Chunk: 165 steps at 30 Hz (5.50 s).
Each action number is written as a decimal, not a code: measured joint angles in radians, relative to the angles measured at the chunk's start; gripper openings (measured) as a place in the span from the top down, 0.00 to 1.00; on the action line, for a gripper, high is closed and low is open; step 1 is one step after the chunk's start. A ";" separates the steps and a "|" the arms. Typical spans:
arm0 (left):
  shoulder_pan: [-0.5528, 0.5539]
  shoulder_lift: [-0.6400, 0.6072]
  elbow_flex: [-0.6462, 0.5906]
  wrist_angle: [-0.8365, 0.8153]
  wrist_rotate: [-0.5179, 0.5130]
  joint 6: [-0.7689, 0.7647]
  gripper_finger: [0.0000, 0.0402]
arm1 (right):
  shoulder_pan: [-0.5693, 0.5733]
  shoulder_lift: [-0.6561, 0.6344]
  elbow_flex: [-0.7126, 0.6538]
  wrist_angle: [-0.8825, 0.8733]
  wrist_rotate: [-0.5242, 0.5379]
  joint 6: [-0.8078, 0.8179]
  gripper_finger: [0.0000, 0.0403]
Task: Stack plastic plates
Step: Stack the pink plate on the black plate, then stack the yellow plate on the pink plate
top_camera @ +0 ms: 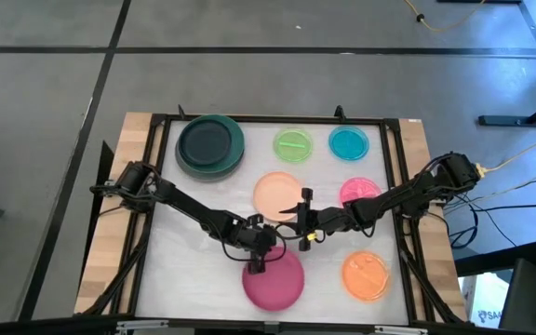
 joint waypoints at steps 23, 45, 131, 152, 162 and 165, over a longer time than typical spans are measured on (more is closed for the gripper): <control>0.040 -0.699 -0.370 -0.262 -0.426 -0.061 0.98 | 0.000 0.000 0.000 -0.008 0.191 0.003 0.69; 0.812 -1.045 -0.443 -0.310 -0.632 0.289 0.98 | -0.035 0.000 0.000 -0.004 0.142 0.039 0.69; 0.208 -0.214 -0.426 0.554 0.127 0.339 0.64 | -0.039 0.000 0.000 -0.004 0.015 0.024 0.69; 0.209 -0.144 -0.426 0.509 0.021 0.448 0.76 | -0.039 0.000 0.000 -0.003 0.015 0.024 0.69; 0.209 -0.146 -0.426 0.516 0.015 0.440 0.98 | -0.039 0.000 0.000 -0.004 0.015 0.024 0.69; 0.207 -0.155 -0.426 0.506 0.017 0.420 0.96 | -0.039 0.000 0.000 -0.004 0.015 0.024 0.69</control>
